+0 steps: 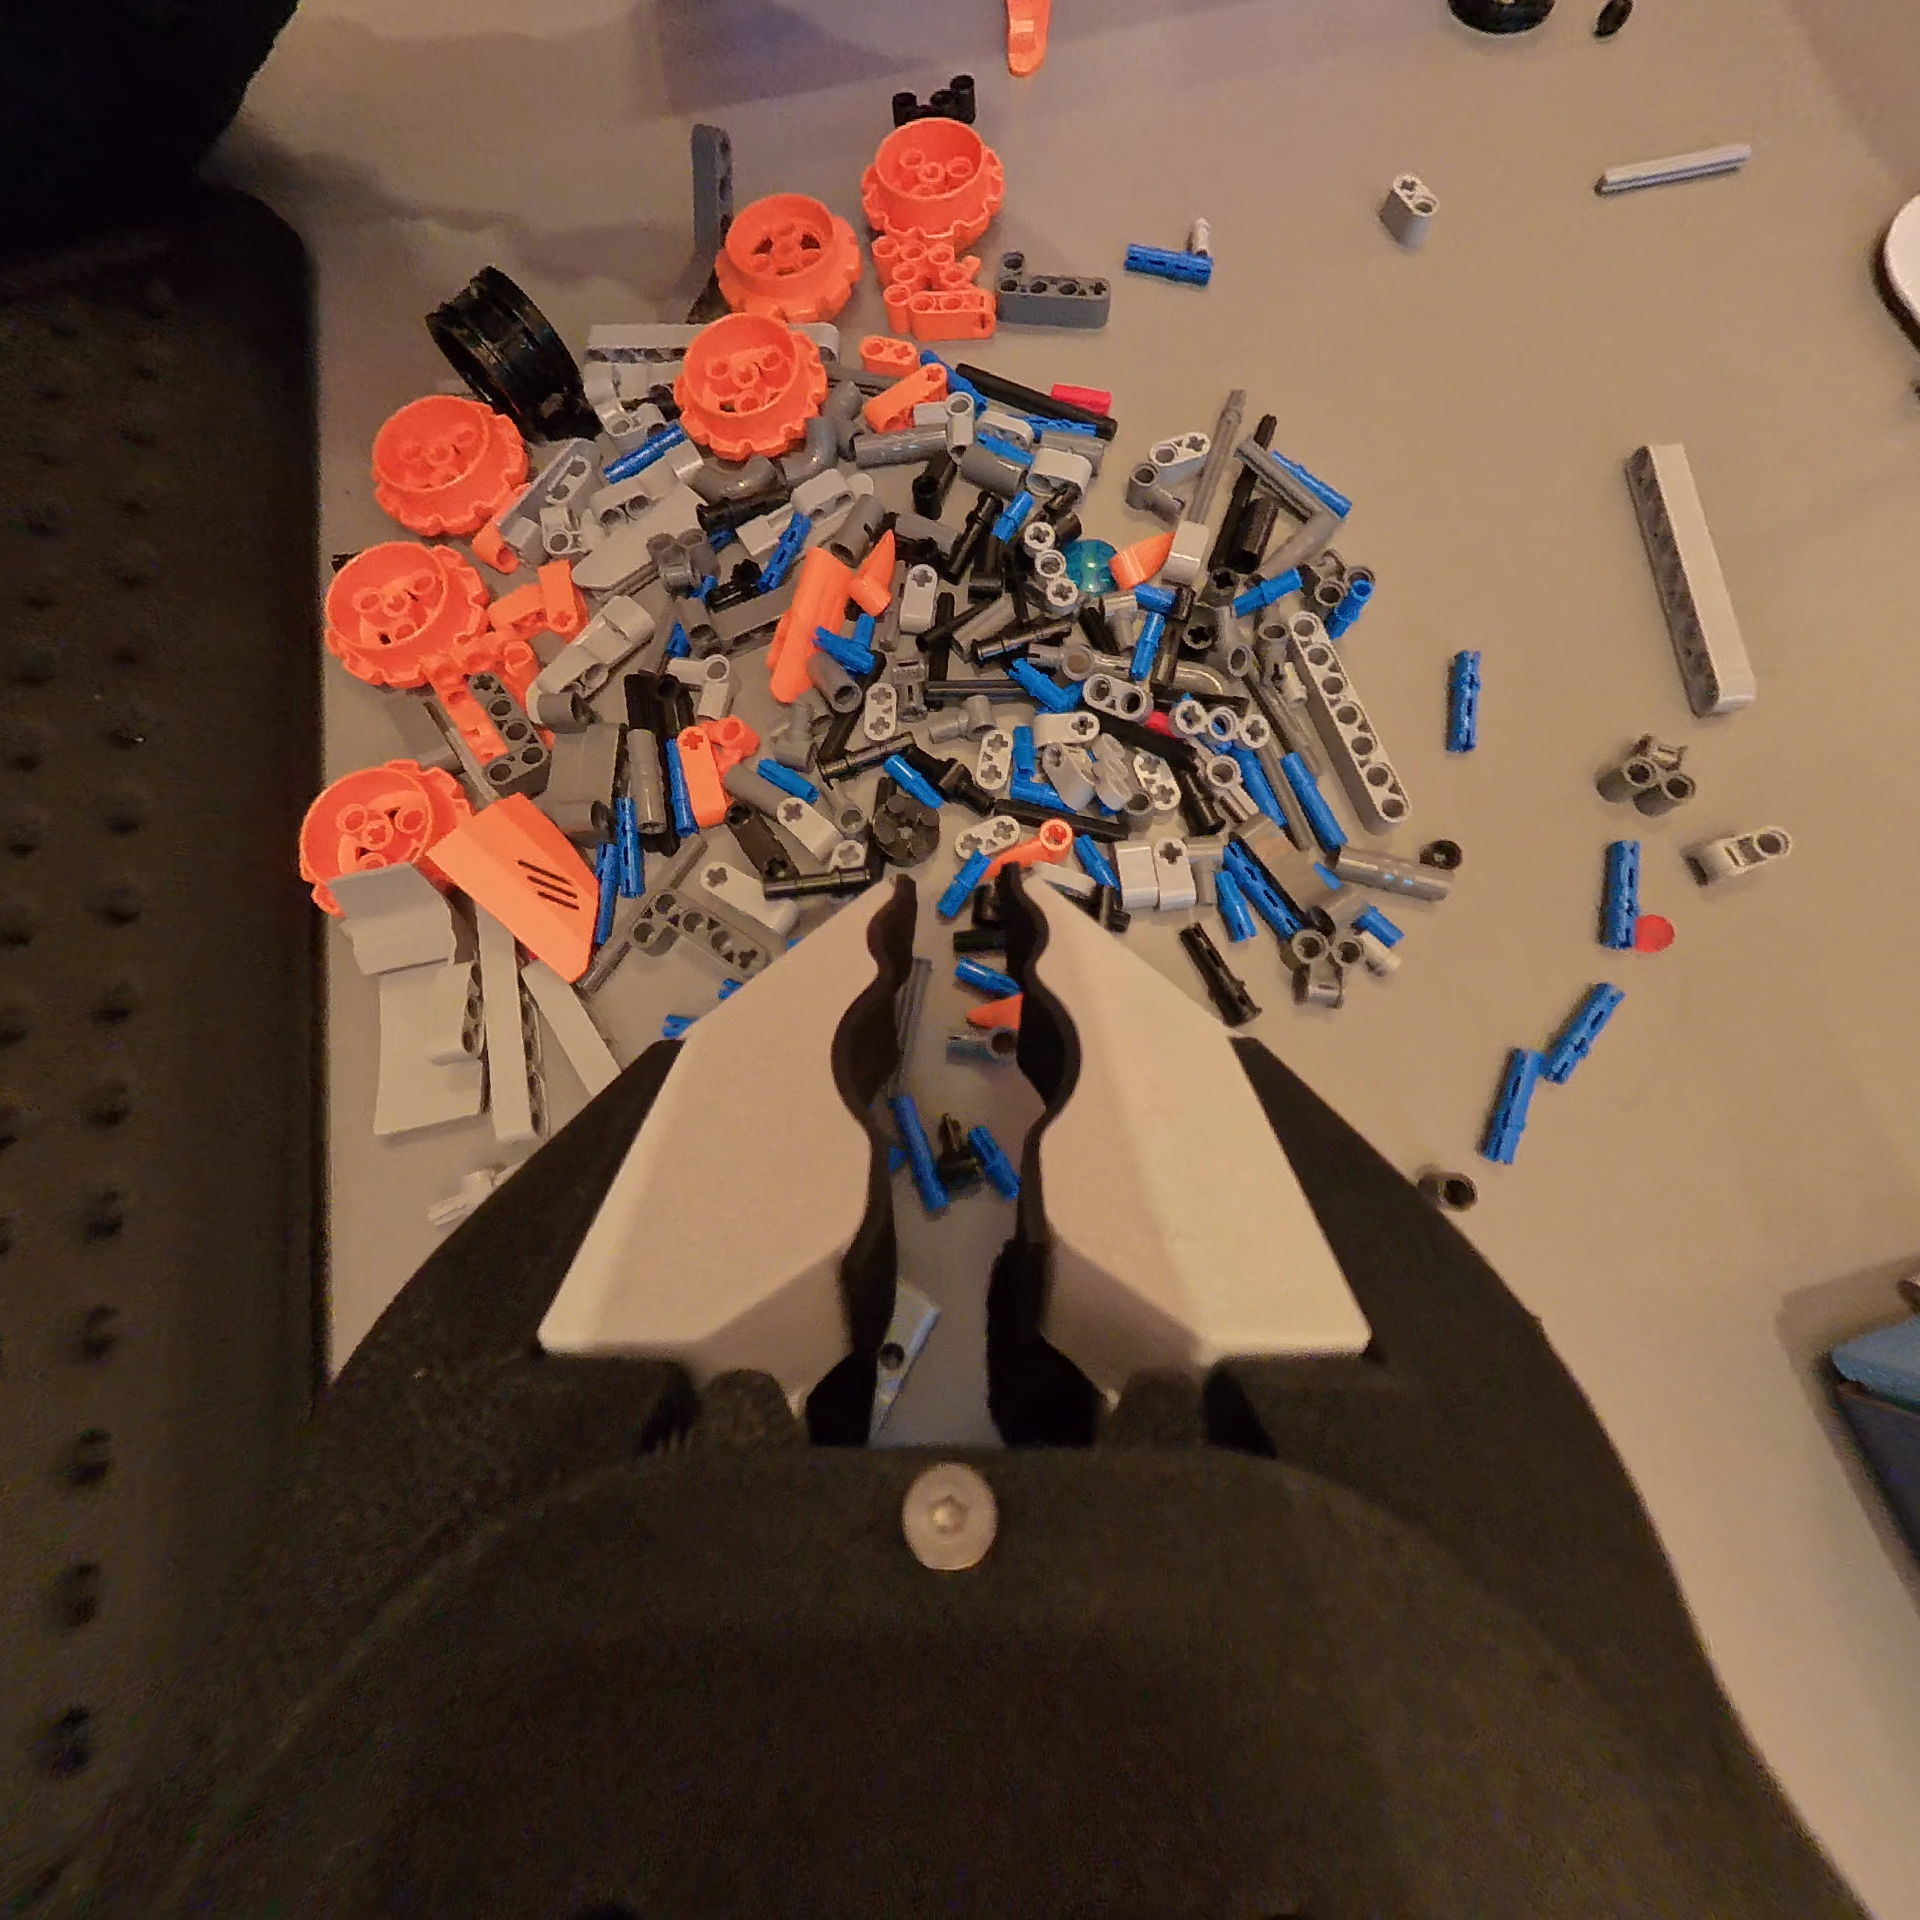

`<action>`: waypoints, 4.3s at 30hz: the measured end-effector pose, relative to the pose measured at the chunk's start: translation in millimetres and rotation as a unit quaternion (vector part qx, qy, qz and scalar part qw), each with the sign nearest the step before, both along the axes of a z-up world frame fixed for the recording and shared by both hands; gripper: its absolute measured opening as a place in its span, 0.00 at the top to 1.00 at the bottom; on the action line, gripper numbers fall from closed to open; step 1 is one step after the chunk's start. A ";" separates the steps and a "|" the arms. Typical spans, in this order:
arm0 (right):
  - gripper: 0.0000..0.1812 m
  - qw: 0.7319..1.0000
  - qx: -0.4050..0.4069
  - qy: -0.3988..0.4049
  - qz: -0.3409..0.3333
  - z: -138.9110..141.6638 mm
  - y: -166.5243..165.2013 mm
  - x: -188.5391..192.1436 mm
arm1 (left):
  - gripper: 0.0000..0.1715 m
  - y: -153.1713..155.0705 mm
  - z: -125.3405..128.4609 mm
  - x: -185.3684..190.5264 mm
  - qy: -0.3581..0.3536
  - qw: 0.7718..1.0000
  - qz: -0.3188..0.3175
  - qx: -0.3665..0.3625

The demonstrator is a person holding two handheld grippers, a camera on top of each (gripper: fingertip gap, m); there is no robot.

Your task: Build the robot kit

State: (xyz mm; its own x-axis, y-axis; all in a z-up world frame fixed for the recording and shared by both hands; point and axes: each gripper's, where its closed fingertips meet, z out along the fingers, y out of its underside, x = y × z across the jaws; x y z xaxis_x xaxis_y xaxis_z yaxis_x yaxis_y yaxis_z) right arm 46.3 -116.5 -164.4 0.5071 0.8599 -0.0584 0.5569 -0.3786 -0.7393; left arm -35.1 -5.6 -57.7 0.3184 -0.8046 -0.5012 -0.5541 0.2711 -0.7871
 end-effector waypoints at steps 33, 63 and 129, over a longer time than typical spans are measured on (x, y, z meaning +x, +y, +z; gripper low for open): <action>0.94 0.933 -0.022 -0.089 0.349 -19.7 -86.9 -167.1 | 0.99 0.3 10.2 -5.2 -0.012 1.000 0.003 0.013; 0.99 0.986 0.019 0.166 0.005 86.9 -34.3 24.0 | 0.95 -130.0 -19.6 84.9 0.036 0.963 -0.261 0.062; 0.99 0.968 -0.024 0.243 -0.060 73.3 -10.5 19.0 | 0.96 -120.2 -38.8 107.6 0.048 0.958 -0.216 0.183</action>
State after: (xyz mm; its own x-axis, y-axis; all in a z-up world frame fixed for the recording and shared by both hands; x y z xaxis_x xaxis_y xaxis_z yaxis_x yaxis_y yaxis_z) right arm 65.3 -127.0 -91.1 0.5047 0.7872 -0.3543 0.0971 -0.4596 -0.8828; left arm 72.5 -125.8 -96.5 -0.0664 -0.6149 -0.7858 -0.3920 0.7403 -0.5462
